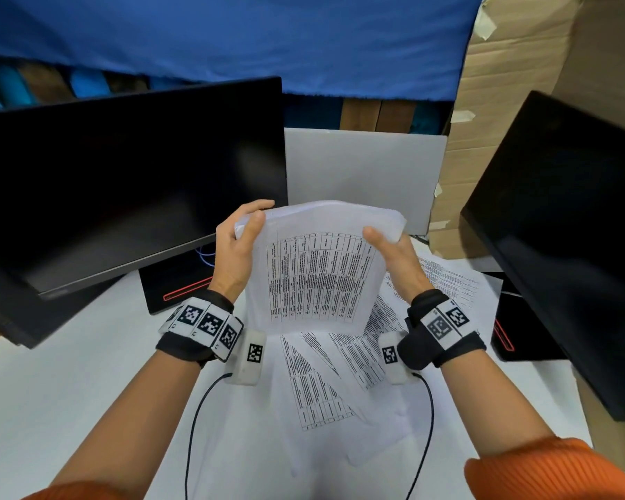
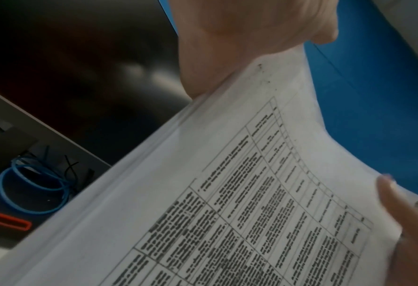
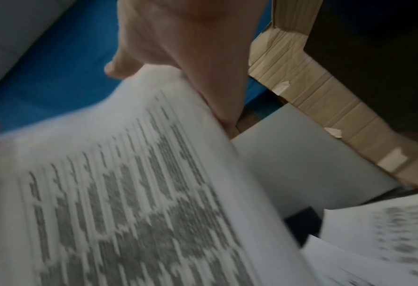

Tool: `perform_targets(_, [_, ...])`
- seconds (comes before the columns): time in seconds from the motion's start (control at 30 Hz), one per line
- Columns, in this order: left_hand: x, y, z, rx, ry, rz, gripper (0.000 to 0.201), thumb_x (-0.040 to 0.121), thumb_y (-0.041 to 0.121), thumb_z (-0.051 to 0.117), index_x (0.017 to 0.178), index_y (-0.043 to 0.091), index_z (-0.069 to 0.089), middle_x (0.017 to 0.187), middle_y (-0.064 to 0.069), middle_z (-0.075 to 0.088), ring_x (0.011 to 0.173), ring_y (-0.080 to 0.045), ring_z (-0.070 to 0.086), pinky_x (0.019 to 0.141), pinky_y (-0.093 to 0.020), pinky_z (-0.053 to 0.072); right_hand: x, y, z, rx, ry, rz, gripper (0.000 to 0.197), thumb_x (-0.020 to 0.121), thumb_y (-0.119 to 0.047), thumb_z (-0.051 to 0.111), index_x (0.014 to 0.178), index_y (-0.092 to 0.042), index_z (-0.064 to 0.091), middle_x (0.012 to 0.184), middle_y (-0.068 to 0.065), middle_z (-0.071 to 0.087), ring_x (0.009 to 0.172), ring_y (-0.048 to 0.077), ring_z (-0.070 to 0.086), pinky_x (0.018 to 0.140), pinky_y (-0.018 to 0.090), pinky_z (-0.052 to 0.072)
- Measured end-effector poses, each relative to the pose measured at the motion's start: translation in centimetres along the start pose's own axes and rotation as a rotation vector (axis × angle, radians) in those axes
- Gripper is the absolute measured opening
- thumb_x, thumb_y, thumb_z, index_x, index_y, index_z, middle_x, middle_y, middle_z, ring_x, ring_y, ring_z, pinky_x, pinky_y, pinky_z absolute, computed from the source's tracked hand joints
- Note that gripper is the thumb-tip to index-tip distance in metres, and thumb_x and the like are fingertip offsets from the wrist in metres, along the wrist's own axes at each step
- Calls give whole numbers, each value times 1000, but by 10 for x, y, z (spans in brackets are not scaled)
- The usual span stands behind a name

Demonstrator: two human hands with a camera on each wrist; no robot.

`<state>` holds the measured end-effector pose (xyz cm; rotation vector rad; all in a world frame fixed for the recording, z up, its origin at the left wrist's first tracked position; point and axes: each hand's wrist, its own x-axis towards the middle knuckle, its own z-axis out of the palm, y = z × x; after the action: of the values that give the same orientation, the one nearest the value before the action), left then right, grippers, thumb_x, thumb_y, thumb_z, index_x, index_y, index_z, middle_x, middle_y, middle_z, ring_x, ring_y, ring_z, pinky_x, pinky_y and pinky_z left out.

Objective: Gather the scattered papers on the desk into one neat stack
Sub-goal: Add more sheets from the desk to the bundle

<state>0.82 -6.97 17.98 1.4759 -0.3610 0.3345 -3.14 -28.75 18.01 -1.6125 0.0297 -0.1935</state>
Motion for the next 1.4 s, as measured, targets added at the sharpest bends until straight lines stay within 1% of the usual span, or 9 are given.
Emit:
perform_targets(0.13, [3,6,1,25,63,-49,33,72,49,47,80,25,67,76,10,63,70,1,58,66,-12,45,-10,20,-1,-76,-4,65,13,81,-33,64,93,-30,60,96,-9,66,92,8,63,97,41,47])
perform_targets(0.27, [8,8,4,28,108,-67,22,79,29,49,82,19,68,81,5,65,76,-5,58,71,-17,44,-11,6,5,78,94,23,49,70,-69,53,88,-24,59,86,-5,65,76,7,64,72,18,54])
perform_targets(0.33, [8,7,4,23,115,-68,24,81,24,46,86,14,68,81,6,65,74,-2,59,69,-16,44,-4,0,6,92,112,7,66,67,-75,50,91,-14,60,86,1,63,74,10,62,72,26,51])
perform_targets(0.63, [7,17,3,-15,80,-83,27,80,16,38,84,20,65,64,10,73,66,-5,66,65,-19,52,7,-16,7,128,180,25,29,74,-43,42,68,-20,59,56,-8,61,51,3,55,55,20,42])
perform_targets(0.8, [4,18,3,-15,42,-52,29,76,24,43,75,35,70,92,-13,70,91,-27,63,82,-34,49,7,-19,6,103,154,-9,29,74,-41,40,71,-22,62,71,-1,60,60,6,56,56,20,44])
perform_targets(0.97, [7,17,4,-49,71,-82,29,76,20,38,84,24,65,68,10,73,75,-10,66,72,-22,51,6,-19,7,82,135,-9,26,75,-40,43,73,-22,62,71,-3,59,51,-3,56,50,10,44])
perform_targets(1.17, [8,14,1,-41,23,-71,30,76,44,43,93,30,64,84,4,73,94,-24,66,88,-34,50,1,-17,2,51,29,-35,17,81,-35,55,90,-21,61,84,-5,64,68,-2,63,63,11,50])
perform_targets(1.33, [-15,-23,-13,-5,-206,-200,60,55,61,71,104,28,58,94,11,72,89,-4,66,75,-21,53,-7,22,1,-187,-61,227,54,71,-28,74,119,-12,55,119,6,64,110,19,60,104,45,41])
perform_targets(1.4, [-22,-31,-12,22,-261,-261,67,51,60,75,107,27,57,96,20,72,96,0,65,78,-17,52,-10,29,4,-152,-5,254,56,72,-23,74,122,-10,52,125,10,61,115,23,56,106,44,38])
